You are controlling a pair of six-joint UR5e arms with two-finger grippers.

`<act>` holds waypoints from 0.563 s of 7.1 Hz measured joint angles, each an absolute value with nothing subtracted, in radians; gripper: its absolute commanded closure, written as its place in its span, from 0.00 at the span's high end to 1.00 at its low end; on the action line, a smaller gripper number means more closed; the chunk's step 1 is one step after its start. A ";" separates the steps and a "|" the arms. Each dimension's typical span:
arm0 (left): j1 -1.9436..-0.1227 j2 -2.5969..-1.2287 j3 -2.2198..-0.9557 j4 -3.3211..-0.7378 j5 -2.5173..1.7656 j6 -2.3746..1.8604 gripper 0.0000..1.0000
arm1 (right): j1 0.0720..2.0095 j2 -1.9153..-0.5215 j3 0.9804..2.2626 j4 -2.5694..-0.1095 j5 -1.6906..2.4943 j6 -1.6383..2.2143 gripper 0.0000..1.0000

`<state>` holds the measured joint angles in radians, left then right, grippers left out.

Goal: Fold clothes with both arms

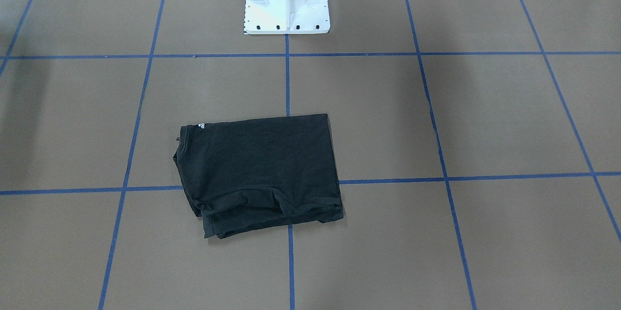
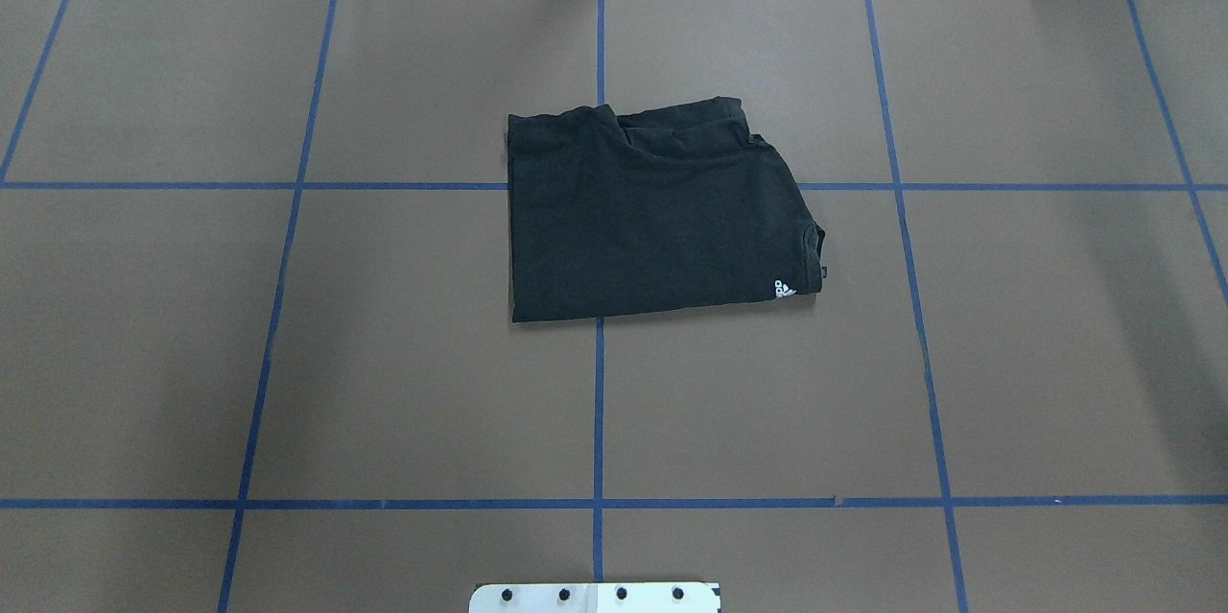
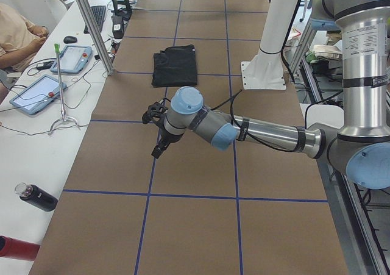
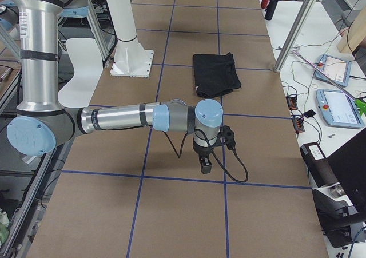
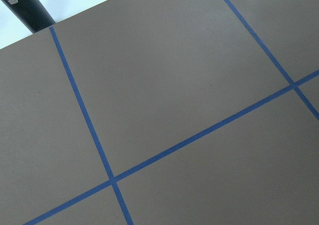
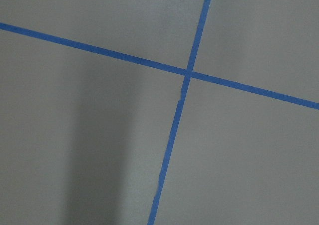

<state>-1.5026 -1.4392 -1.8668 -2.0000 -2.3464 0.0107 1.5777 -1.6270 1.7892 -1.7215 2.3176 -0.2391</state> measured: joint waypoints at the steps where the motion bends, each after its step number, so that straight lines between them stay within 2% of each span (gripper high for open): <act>1: -1.503 -1.431 -1.880 -1.999 -2.349 0.011 1.00 | 1.587 -1.629 1.808 -1.722 2.319 -0.239 1.00; 4: -1.500 -1.428 -1.893 -2.003 -2.370 0.012 1.00 | 1.591 -1.649 1.825 -1.726 2.351 -0.232 1.00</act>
<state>-1.5001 -1.4279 -1.8926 -2.0033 -2.3696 0.0121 1.5912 -1.6491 1.8253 -1.7258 2.3514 -0.2324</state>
